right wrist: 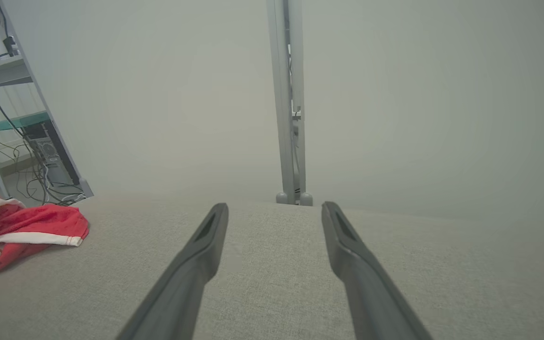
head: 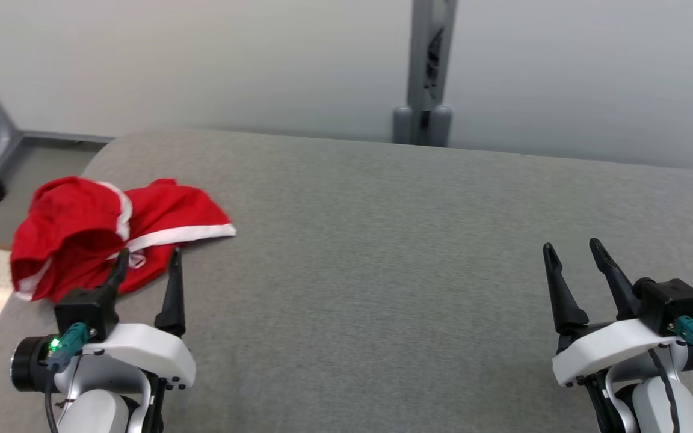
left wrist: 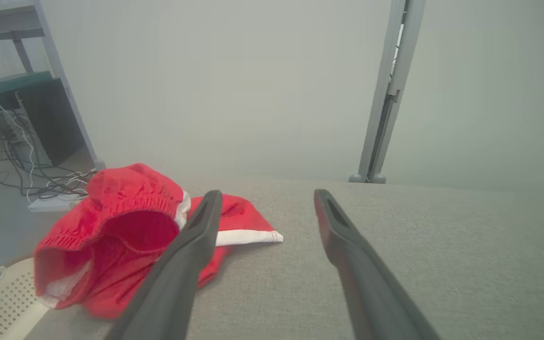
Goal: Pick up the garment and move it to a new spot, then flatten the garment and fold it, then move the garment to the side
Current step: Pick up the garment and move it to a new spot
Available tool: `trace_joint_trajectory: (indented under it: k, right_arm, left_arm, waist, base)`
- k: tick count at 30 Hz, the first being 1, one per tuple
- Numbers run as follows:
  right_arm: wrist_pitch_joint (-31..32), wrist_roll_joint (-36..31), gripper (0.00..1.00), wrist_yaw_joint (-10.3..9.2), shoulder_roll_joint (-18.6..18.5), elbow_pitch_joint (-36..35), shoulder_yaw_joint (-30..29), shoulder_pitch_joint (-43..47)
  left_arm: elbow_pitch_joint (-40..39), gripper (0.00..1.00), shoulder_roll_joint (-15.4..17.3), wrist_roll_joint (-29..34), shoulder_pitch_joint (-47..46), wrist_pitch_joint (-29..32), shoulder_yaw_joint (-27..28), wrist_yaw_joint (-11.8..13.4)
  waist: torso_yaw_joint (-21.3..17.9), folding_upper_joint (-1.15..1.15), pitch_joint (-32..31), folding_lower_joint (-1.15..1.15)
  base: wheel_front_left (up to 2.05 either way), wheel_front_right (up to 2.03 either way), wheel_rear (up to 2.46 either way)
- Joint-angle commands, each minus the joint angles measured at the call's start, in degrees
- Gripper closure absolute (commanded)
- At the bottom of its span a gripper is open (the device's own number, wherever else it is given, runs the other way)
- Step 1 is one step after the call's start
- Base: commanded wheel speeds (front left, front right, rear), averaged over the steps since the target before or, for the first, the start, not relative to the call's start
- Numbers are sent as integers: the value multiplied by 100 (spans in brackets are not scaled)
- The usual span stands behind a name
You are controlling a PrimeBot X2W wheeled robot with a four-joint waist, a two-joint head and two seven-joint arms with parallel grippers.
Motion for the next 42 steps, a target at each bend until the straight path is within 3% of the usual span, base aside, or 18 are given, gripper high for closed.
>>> trace_joint_trajectory:
  k: [1,12,29,35,42]
  right_arm:
    - [-36,40,0,0,-33,-9,16,-2]
    - [-118,207,0,0,-35,129,280,-142]
    - [-219,275,0,0,-36,349,561,-309]
    - [-217,251,0,0,-37,385,537,-325]
    - [-139,152,0,0,-38,345,584,-398]
  left_arm:
    - [4,0,42,-42,33,-29,62,51]
    - [-43,0,39,-242,195,-116,273,174]
    - [-131,0,74,-308,195,-41,290,300]
    - [-130,0,114,-483,-116,243,251,137]
    - [128,0,443,-704,-1145,1203,150,-292]
  waist:
    - [350,0,16,0]
    - [1118,0,-1,0]
    - [1189,0,42,0]
    - [1145,0,59,0]
    - [890,0,227,0]
  base:
    - [0,0,0]
    - [0,0,0]
    - [0,0,0]
    - [0,0,0]
    - [0,0,0]
